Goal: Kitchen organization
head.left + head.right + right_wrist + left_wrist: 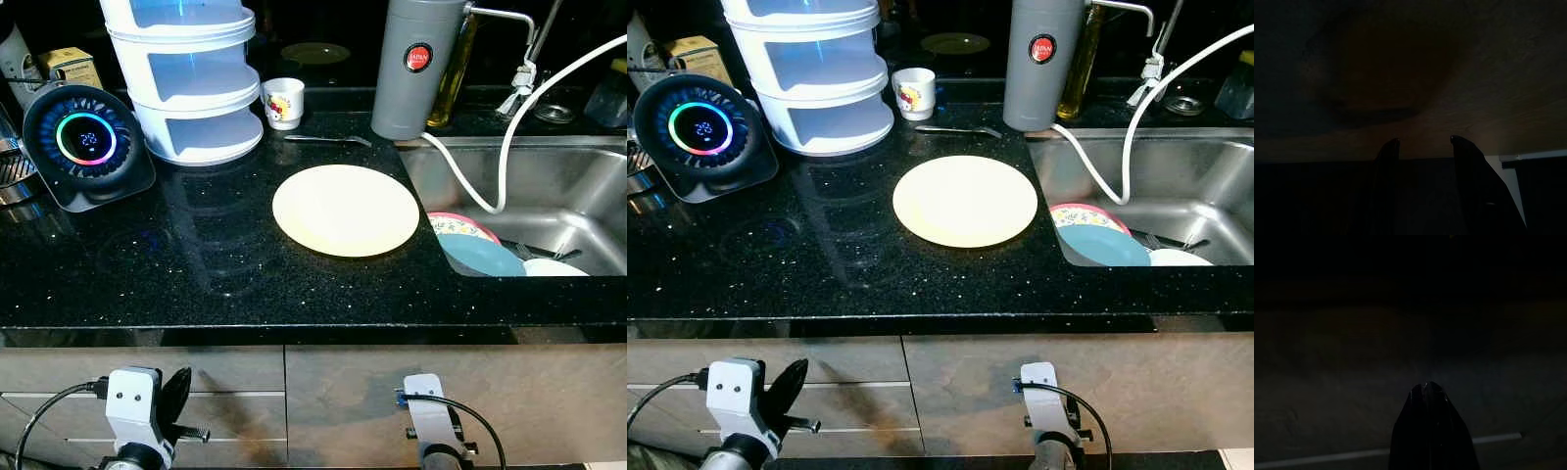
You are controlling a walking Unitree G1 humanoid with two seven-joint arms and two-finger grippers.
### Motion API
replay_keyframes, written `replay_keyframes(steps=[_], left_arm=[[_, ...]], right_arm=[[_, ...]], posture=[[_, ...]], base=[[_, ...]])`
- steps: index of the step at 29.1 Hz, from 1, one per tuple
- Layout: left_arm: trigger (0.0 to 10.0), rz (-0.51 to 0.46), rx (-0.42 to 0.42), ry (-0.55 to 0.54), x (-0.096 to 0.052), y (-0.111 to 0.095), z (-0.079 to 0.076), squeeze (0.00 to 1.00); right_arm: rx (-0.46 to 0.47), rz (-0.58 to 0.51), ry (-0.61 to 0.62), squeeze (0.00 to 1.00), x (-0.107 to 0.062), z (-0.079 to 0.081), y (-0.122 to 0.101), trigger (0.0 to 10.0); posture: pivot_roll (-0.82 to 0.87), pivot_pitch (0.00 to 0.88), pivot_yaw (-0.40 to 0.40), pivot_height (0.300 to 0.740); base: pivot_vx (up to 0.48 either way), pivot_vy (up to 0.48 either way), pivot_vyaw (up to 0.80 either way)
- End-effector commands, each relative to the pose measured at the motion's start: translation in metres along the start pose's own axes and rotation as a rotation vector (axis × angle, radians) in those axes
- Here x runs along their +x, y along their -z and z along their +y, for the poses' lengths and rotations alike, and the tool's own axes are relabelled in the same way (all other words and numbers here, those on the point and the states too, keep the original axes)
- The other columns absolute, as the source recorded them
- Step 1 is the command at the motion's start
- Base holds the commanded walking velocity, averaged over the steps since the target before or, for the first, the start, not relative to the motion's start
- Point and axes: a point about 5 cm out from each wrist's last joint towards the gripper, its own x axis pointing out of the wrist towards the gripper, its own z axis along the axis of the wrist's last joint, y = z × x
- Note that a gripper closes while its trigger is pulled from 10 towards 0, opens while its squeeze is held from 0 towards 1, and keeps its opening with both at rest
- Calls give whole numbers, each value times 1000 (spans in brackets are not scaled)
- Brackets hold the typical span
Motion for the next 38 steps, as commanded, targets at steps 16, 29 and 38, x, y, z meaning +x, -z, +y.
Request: replay_keyframes(steps=[16, 29, 38], left_arm=[[0, 38, 32, -5, 0, 6, 3, 0], [10000, 268, 51, -41, -6, 51, 9, 0], [10000, 579, -11, -68, -19, 87, 15, 0]], right_arm=[[9, 16, -5, 0, -3, 4, 3, 10000], [12, 16, -2, 0, -3, 4, 3, 10000], [5, 18, -12, 0, -3, 4, 3, 10000]], posture=[[15, 148, 35, 740], [5, 145, 42, 740], [9, 141, 35, 740]], base=[[0, 0, 0], [0, 0, 0], [0, 0, 0]])
